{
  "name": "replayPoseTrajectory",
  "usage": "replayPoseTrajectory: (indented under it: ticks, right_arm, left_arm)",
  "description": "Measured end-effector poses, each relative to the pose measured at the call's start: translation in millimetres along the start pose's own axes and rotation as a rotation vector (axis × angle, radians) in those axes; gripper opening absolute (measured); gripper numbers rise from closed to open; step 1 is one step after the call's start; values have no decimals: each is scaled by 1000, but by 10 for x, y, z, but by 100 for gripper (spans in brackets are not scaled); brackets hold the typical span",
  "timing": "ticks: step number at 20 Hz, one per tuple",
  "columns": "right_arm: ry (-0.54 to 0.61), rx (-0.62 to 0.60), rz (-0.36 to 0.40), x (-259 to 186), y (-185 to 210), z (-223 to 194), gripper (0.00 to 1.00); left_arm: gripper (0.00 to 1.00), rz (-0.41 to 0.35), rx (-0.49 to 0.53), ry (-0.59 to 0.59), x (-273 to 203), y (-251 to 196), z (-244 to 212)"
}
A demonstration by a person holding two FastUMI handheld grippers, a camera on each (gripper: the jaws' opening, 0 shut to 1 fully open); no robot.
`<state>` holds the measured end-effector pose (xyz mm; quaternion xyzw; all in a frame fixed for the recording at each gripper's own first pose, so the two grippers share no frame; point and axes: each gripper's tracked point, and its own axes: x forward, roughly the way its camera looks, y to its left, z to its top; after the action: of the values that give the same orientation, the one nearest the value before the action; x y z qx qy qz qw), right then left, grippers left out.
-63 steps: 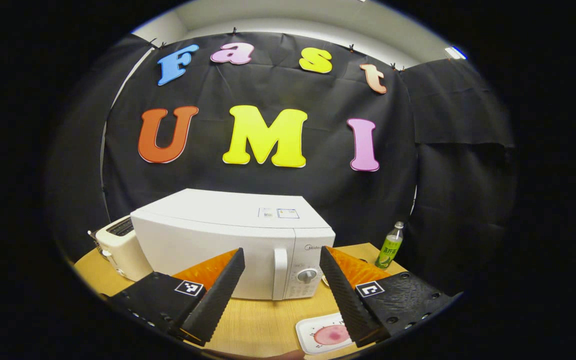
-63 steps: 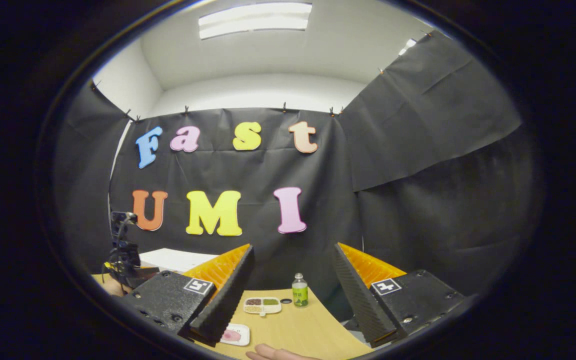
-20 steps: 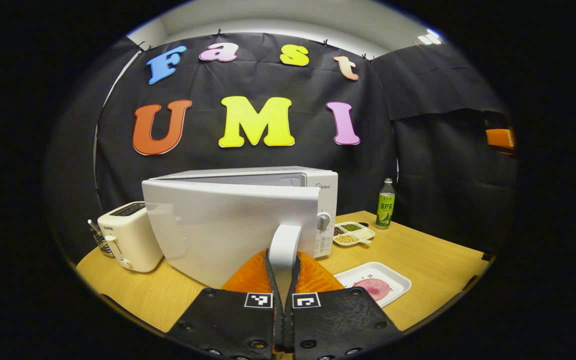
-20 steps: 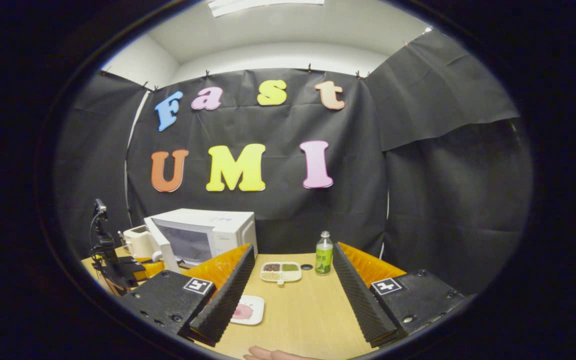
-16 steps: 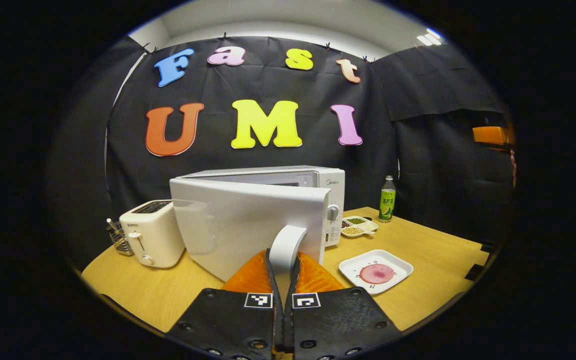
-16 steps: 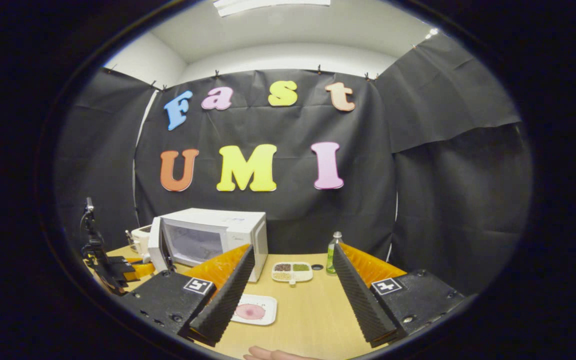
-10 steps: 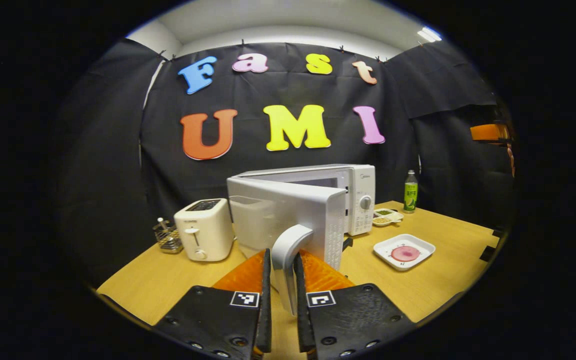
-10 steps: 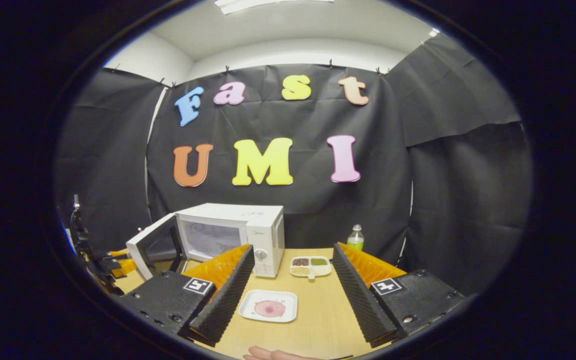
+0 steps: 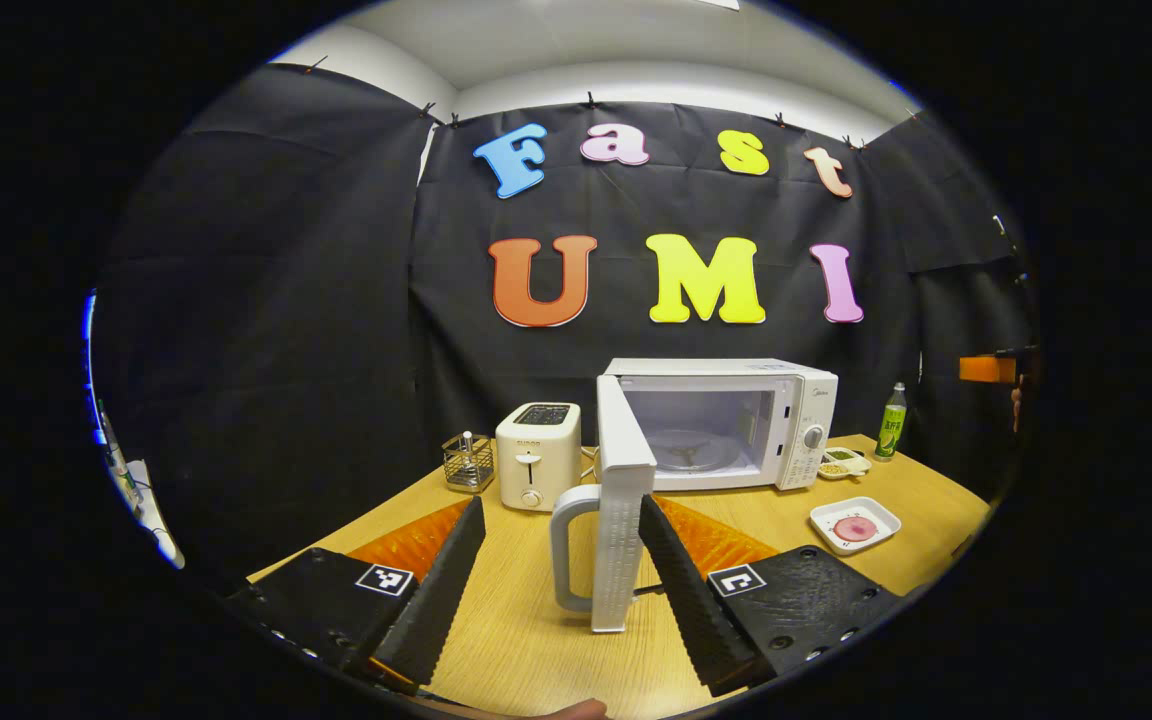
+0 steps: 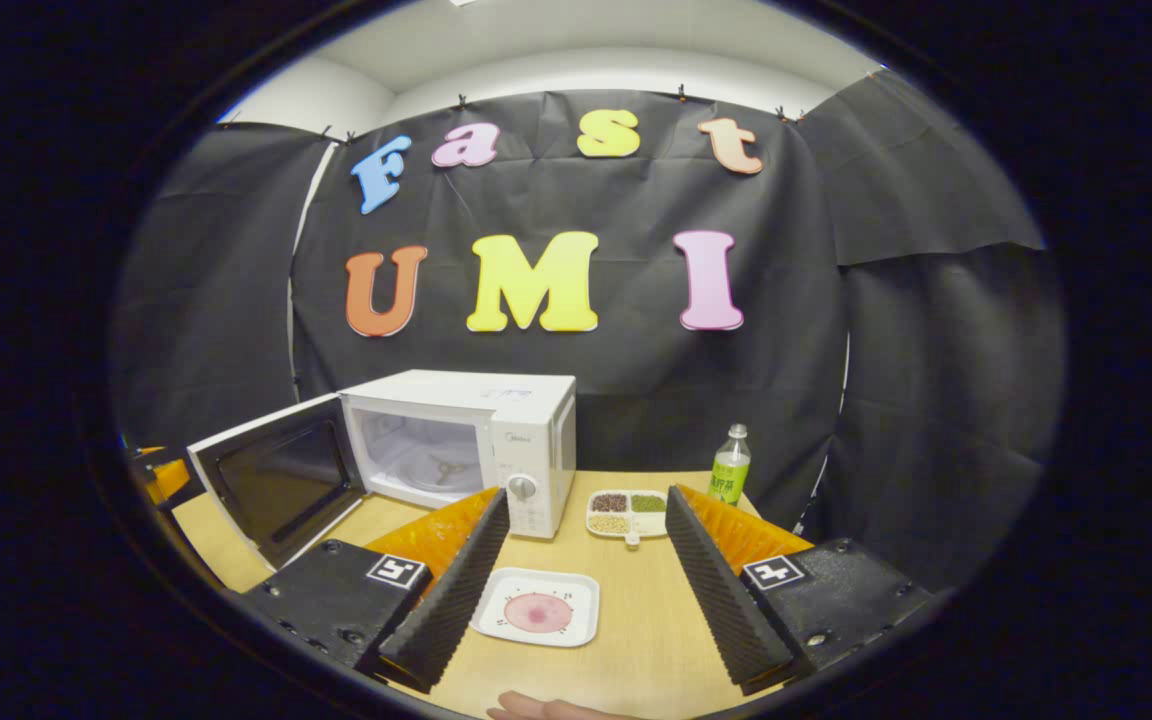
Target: Open the microwave oven with the left hand, put the food in, and close the microwave oven.
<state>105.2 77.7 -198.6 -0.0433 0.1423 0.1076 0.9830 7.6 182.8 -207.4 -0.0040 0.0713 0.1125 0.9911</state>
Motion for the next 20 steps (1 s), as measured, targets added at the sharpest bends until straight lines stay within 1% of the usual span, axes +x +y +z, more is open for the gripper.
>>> replayPoseTrajectory:
  ticks: [2,3,4,5,6,7,8,9,11,14,15,17,18,19,20]
  right_arm:
    - [47,1,0,167,-79,-95,100]
    - [79,0,8,261,-104,-161,100]
    - [115,1,11,364,-136,-249,100]
    - [156,2,16,457,-171,-329,100]
    - [201,6,23,555,-208,-431,95]
    - [252,17,32,639,-236,-522,100]
    - [301,34,44,730,-259,-632,95]
    - [350,54,63,808,-273,-724,100]
    - [459,89,87,964,-301,-957,100]
    - [594,117,91,1070,-357,-1302,95]
    - [634,122,95,1093,-357,-1408,95]
    - [704,138,130,1142,-291,-1585,94]
    - [738,151,148,1179,-248,-1674,81]
    - [770,173,157,1197,-209,-1736,90]
    - [795,199,152,1224,-167,-1798,75]
  left_arm:
    - [93,-21,-2,6,-6,-118,99]
    - [94,-19,-6,4,-7,-139,151]
    - [86,-12,-20,-10,-7,-161,236]
    - [96,-15,-30,-20,-21,-182,318]
    - [86,-17,-37,-32,-20,-236,392]
    - [95,-21,-40,-43,21,-304,451]
    - [95,-26,-37,-53,37,-364,514]
    - [95,-31,-32,-59,48,-432,567]
    - [95,-37,-13,-82,39,-540,688]
    - [95,-41,24,-110,48,-671,815]
    - [95,-43,24,-110,59,-696,817]
    - [95,-48,13,-110,80,-743,816]
    - [95,-45,9,-106,96,-741,787]
    - [95,-38,6,-97,105,-736,763]
    - [95,-32,5,-91,125,-723,738]
